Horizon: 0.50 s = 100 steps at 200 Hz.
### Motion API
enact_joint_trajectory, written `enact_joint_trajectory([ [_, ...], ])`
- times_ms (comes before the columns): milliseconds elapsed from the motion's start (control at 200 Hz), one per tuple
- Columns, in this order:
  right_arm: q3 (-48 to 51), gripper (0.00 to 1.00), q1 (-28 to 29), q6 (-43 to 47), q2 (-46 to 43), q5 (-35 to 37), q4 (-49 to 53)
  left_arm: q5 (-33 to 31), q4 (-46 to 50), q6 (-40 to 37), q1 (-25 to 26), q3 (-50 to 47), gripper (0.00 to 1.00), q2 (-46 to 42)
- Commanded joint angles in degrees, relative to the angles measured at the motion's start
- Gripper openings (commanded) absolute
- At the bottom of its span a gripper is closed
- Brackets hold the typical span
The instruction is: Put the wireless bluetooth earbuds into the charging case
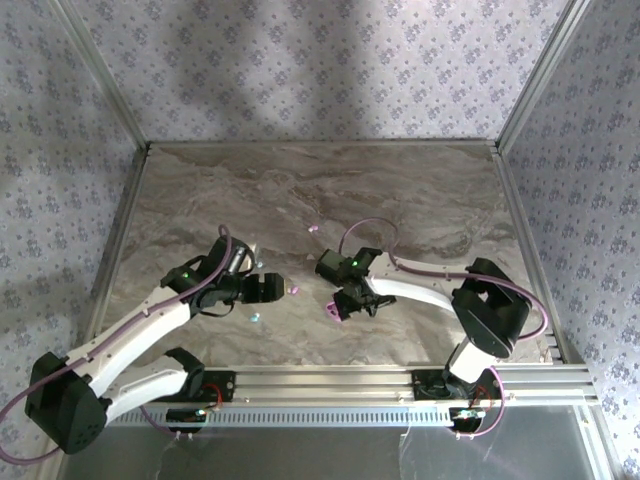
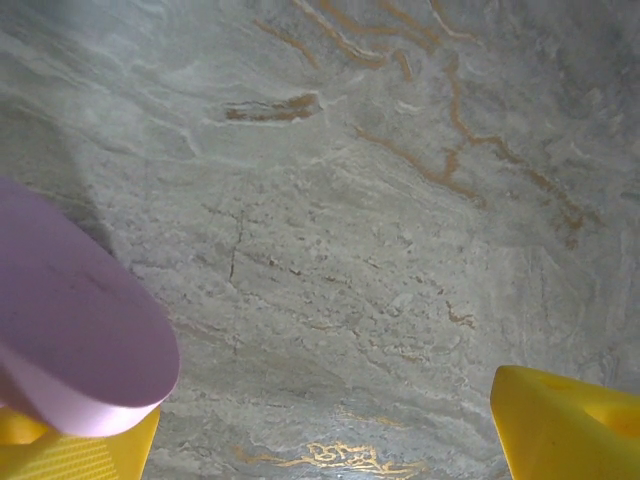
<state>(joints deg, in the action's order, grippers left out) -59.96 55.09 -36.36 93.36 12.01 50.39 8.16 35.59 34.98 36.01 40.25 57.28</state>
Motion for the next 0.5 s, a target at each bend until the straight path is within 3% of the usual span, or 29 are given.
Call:
enact_joint_trajectory([
  [0,-1.87,0.89,0.35,2.98,-4.07,-3.13,-1.9,-0.62,2.87,-1.4,0.6,3.93,0.84,1.39],
  [230,0.4,0.89,-2.8,2.4,-13.73,-9.16,-6.19,-6.45,9.2,-3.8,4.5,10.81,0.64,8.93],
  [495,9.07,0.89,-18.84,4.01,-25.34,-24.32,-14.11,-14.02,15.0,-7.85,8.5,20.74,0.46,21.11],
])
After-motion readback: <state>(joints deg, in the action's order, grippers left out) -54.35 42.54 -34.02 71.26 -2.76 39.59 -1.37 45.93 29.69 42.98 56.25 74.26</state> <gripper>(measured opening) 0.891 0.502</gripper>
